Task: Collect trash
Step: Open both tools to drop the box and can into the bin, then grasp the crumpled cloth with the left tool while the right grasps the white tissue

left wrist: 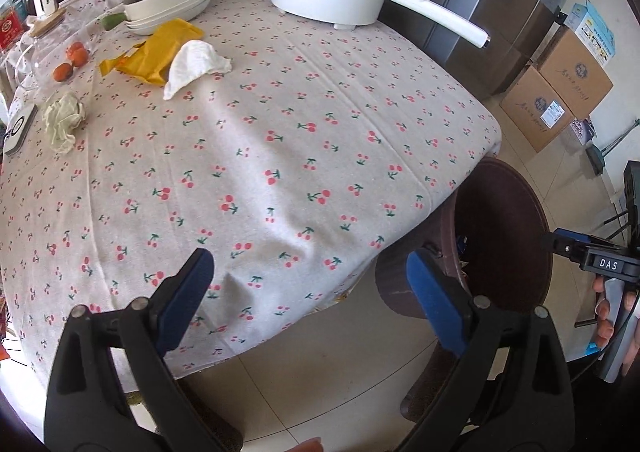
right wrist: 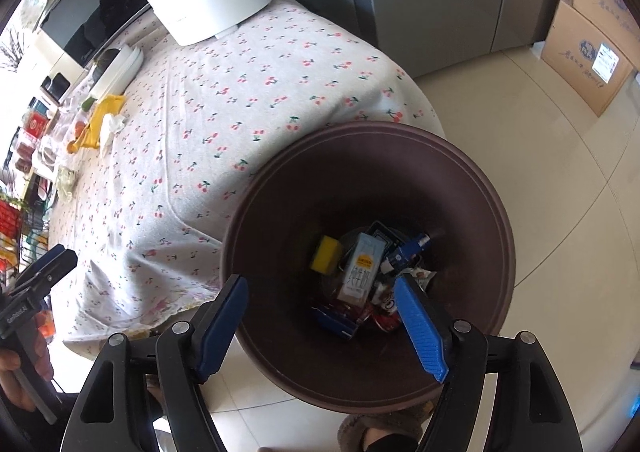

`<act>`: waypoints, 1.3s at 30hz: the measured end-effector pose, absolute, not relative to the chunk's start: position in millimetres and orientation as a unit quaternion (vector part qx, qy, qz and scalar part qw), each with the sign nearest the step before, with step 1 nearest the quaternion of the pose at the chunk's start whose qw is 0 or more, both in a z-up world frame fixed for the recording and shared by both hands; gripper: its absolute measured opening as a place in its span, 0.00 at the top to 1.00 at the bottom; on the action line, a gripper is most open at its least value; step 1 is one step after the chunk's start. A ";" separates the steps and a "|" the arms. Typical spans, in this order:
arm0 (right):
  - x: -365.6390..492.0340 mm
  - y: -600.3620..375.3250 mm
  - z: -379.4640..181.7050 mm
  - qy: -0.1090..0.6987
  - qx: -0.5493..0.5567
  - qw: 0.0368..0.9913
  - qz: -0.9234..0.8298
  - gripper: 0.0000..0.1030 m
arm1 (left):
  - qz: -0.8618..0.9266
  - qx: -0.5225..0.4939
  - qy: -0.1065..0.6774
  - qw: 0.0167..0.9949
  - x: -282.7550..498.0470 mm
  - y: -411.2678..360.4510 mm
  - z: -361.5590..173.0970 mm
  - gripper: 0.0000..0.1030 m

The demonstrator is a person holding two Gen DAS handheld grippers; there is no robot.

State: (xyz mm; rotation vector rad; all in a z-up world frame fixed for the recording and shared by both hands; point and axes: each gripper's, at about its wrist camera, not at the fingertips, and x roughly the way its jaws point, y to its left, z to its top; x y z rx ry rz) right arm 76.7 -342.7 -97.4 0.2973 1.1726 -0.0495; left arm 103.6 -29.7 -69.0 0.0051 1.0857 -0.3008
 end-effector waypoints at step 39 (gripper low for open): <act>279.6 -93.3 -96.1 0.526 0.015 0.843 0.113 0.13 | 0.048 -0.070 0.479 0.874 245.3 186.5 -101.3 0.11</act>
